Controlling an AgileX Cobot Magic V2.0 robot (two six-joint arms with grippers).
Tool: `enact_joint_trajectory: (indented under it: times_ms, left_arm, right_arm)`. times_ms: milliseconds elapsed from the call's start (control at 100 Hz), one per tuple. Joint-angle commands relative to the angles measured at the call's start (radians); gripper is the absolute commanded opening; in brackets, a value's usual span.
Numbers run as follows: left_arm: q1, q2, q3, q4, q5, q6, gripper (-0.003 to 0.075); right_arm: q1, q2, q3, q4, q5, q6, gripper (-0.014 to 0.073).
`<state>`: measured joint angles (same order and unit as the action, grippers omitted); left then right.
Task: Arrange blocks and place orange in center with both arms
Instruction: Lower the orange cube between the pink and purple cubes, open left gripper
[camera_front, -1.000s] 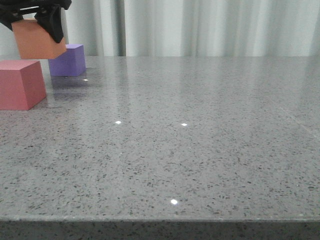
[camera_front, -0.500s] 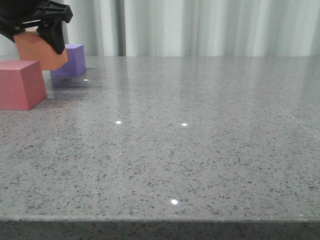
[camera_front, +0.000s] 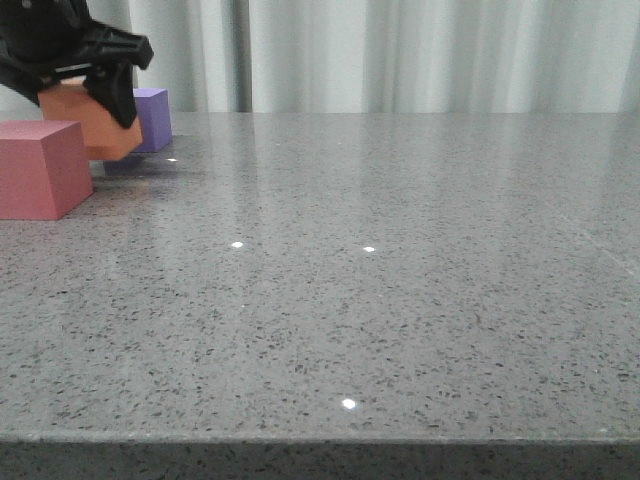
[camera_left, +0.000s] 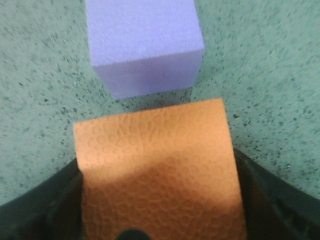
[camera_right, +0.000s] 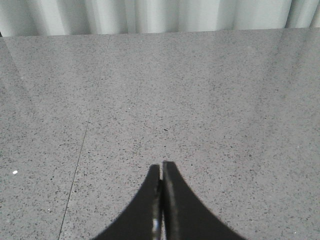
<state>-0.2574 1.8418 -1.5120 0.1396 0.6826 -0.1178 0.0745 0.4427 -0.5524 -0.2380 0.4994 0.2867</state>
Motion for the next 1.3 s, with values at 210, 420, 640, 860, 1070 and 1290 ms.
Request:
enact_joint_trajectory:
  times_ms: [210, 420, 640, 860, 1070, 1290]
  left_arm:
    - [0.0, -0.037, -0.026, -0.011, -0.049, -0.001, 0.037]
    - [0.0, -0.034, -0.026, -0.011, -0.035, -0.001, 0.0371]
    - [0.0, -0.012, -0.026, -0.011, -0.027, -0.001, 0.0391]
    - [0.0, -0.007, -0.026, -0.011, -0.029, -0.001, 0.0638]
    - [0.0, -0.036, -0.026, 0.001, -0.027, -0.001, 0.0681]
    - [0.0, -0.159, -0.026, 0.011, -0.027, -0.001, 0.0681]
  right_arm:
    - [-0.007, 0.004, -0.025, -0.024, -0.065, 0.0, -0.0069]
    - [-0.007, 0.004, -0.025, -0.024, -0.065, 0.0, -0.0069]
    - [-0.007, 0.004, -0.025, -0.024, -0.065, 0.0, -0.0069]
    - [-0.007, 0.004, -0.025, -0.024, -0.065, 0.0, -0.0069]
    - [-0.007, 0.004, -0.025, -0.024, -0.065, 0.0, -0.0069]
    - [-0.007, 0.004, -0.025, -0.024, -0.065, 0.0, -0.0069]
